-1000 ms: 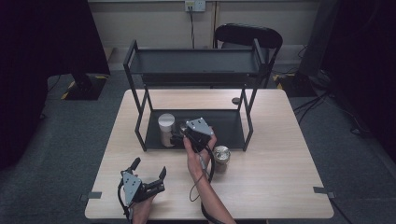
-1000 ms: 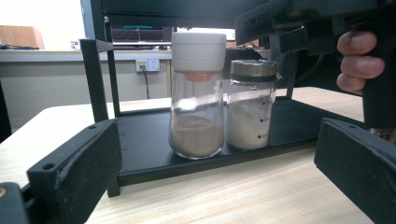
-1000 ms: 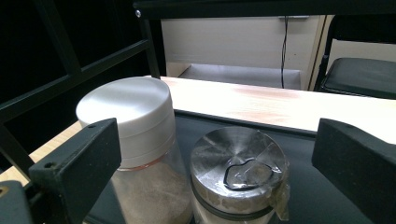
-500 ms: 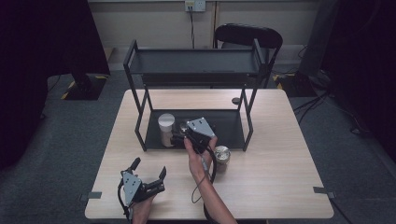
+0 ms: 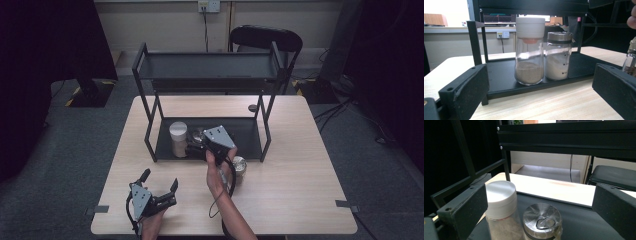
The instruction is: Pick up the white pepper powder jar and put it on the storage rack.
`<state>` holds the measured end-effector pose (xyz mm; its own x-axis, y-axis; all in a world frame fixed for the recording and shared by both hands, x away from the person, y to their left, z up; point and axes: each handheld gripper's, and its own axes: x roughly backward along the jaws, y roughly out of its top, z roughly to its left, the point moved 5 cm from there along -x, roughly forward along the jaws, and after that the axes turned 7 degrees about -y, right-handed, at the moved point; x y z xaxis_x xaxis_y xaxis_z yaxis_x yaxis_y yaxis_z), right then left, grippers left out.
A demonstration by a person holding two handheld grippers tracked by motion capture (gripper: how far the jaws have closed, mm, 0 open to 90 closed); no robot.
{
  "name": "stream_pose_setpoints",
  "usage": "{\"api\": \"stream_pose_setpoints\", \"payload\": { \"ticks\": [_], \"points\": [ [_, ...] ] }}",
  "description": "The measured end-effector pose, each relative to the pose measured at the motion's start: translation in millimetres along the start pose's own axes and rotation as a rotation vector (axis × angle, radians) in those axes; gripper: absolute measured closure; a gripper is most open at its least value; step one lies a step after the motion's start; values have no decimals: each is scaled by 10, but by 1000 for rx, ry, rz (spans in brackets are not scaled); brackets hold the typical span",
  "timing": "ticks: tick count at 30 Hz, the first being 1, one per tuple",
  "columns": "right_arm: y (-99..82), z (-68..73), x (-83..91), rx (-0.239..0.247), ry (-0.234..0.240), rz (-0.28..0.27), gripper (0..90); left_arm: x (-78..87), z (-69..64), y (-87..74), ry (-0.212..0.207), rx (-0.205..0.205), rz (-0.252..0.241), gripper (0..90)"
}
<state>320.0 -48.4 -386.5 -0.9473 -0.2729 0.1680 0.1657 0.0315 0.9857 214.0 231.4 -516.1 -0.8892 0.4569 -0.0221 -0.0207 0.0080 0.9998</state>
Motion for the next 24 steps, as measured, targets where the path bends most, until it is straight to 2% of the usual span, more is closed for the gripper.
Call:
{"api": "stream_pose_setpoints", "payload": {
  "ticks": [7,24],
  "points": [
    [6,-61,71,-16,0,-23,0,-1,1,1,-1,0,1,1],
    [39,-166,244,-12,-23,-53,0,0,-1,1,1,-1,1,1]
  ]
}}
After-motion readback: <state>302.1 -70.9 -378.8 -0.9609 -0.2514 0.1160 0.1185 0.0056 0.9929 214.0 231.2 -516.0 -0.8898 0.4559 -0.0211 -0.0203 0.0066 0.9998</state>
